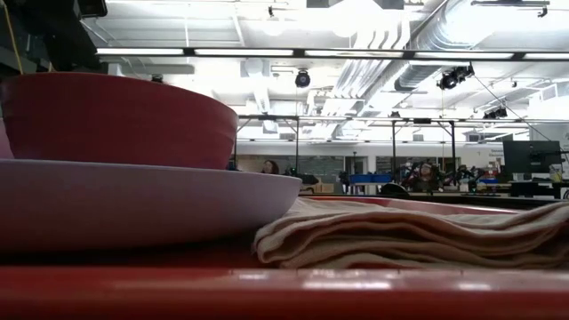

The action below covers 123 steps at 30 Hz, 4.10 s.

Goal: Set up tray
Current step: Put the blue fork on the peach napkin on the orange serving tray

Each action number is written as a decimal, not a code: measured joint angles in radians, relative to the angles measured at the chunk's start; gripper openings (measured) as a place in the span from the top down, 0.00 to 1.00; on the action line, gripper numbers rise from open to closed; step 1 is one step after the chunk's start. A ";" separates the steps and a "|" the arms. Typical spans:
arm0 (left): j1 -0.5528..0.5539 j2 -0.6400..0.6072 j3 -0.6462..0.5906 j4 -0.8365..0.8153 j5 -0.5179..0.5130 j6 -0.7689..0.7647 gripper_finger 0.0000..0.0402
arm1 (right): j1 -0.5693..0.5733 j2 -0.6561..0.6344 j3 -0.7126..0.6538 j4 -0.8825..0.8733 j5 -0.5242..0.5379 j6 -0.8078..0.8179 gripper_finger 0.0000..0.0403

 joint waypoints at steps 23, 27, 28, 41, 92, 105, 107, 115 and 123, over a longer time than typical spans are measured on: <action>0.000 0.000 0.000 0.000 -0.002 0.000 0.56 | -0.004 0.092 0.235 -0.502 -0.141 0.113 0.55; 0.000 0.000 0.000 0.000 -0.005 0.000 0.56 | -0.013 0.092 0.210 -0.503 -0.137 0.106 0.55; 0.000 0.000 0.000 0.000 -0.005 0.000 0.56 | -0.013 0.090 0.199 -0.503 -0.135 0.102 0.55; 0.000 0.000 0.000 0.000 -0.004 0.000 0.56 | -0.023 0.081 0.096 -0.499 -0.035 -0.027 0.55; 0.000 0.000 0.000 0.000 -0.006 0.000 0.56 | -0.042 -0.008 -0.477 -0.204 -0.211 -0.019 0.55; 0.000 0.000 0.000 0.000 -0.004 0.000 0.56 | -0.069 -0.103 -0.755 0.124 -0.230 -0.005 0.55; 0.000 0.000 0.000 0.000 -0.004 0.000 0.56 | -0.068 -0.103 -0.778 0.156 -0.236 -0.003 0.55; 0.000 0.000 0.000 0.000 -0.004 0.000 0.56 | -0.068 -0.106 -0.843 0.220 -0.237 0.004 0.55; 0.000 0.000 0.000 0.000 0.001 0.000 0.56 | -0.069 -0.151 -0.906 0.250 -0.235 0.008 0.55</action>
